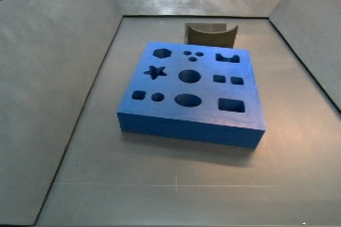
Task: Pick up the star object. Move up. Place the star object on the fixture. Regrasp the star object. Move to above the board. Insert the star object.
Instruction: Move to above the board, then insert the star object.
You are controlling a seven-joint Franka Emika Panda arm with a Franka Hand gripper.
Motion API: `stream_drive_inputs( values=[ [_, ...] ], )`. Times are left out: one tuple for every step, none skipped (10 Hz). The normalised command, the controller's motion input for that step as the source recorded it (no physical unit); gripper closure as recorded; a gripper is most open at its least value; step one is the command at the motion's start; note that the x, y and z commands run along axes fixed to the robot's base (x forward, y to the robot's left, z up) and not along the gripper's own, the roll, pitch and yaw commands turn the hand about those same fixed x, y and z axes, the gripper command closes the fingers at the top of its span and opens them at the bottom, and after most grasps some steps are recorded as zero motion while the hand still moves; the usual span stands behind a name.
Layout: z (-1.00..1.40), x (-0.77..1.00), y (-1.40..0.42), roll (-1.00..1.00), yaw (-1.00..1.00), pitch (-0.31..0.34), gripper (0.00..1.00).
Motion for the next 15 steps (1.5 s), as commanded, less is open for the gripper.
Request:
stream_drive_inputs(
  values=[
    [0.15, -0.29, -0.32, -1.0, -0.09, 0.123, 1.0],
    [0.08, -0.18, -0.16, -1.0, -0.08, 0.118, 1.0],
    [0.03, -0.11, -0.04, -1.0, -0.07, 0.107, 1.0],
    [0.02, -0.08, -0.01, -1.0, -0.06, 0.096, 1.0],
    [0.02, -0.07, 0.0, -1.0, -0.05, 0.089, 1.0],
    [0.0, -0.06, 0.03, -0.6, -0.02, 0.023, 1.0],
    [0.0, -0.06, 0.03, -0.45, -0.01, -0.002, 1.0],
    [0.0, -0.05, 0.01, -0.24, -0.01, -0.022, 1.0],
    [0.0, -0.04, 0.0, 0.0, 0.0, 0.0, 1.0],
    [0.0, 0.0, 0.0, 0.01, 0.0, 0.0, 1.0],
    [-0.85, 0.19, 0.07, -0.12, 0.0, 0.0, 1.0],
    [-0.84, 0.0, 0.01, -0.16, -0.11, -0.103, 1.0],
    [-1.0, -0.3, 0.1, -0.02, -0.62, -0.031, 1.0],
    [-1.0, -0.32, 0.17, -0.03, -0.83, -0.016, 1.0],
    [-1.0, -0.3, 0.23, -0.05, -0.84, 0.0, 1.0]
  ],
)
